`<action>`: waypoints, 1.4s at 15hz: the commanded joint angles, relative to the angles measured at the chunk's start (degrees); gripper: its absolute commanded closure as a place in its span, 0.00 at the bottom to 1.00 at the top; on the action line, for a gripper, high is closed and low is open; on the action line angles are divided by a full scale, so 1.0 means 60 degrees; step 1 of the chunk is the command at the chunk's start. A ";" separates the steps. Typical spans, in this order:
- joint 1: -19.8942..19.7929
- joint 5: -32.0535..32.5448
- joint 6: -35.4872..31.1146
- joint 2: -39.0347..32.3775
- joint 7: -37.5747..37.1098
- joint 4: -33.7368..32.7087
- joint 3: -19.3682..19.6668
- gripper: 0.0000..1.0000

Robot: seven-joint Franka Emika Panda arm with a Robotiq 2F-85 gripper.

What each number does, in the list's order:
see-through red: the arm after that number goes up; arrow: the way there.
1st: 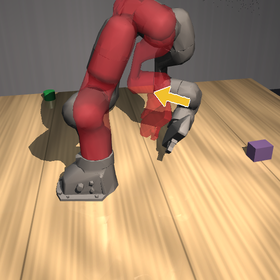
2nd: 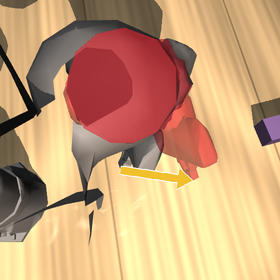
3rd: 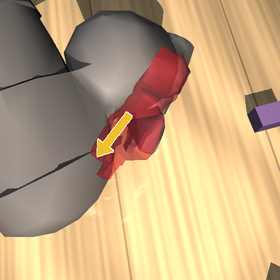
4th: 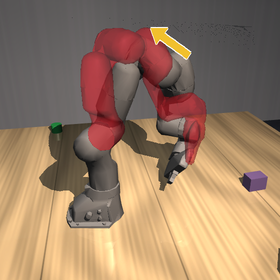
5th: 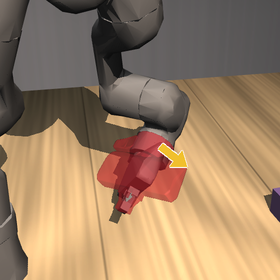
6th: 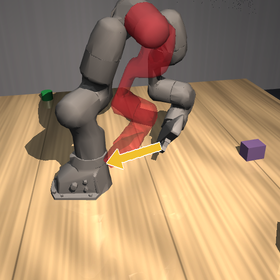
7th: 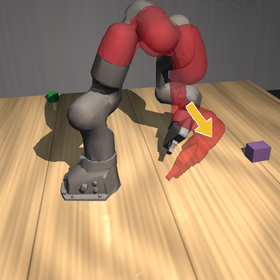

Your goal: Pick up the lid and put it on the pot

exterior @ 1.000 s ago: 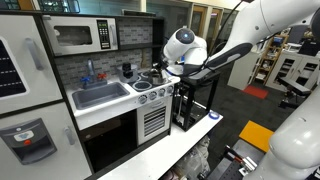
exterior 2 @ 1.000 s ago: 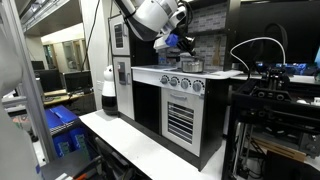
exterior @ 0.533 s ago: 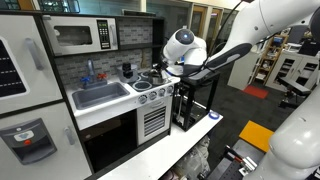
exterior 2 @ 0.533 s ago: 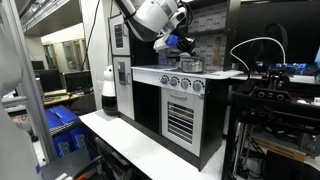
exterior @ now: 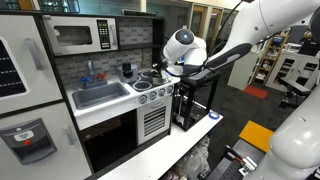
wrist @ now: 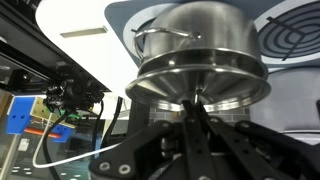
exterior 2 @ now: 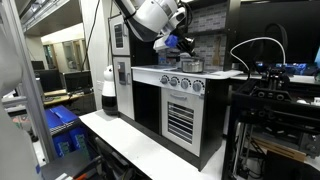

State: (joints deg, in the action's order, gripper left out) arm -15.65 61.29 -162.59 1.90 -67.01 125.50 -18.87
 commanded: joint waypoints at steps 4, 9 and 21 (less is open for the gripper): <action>-0.0026 0.0762 -0.0158 -0.0363 -0.0790 -0.0116 0.0000 0.99; -0.0010 0.1195 -0.0187 -0.0580 -0.1062 -0.0268 0.0005 0.99; 0.0006 0.1176 -0.0279 -0.0798 -0.0770 -0.0485 -0.0018 0.38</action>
State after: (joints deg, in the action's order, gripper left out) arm -15.62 67.32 -162.82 -1.36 -72.01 123.65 -18.99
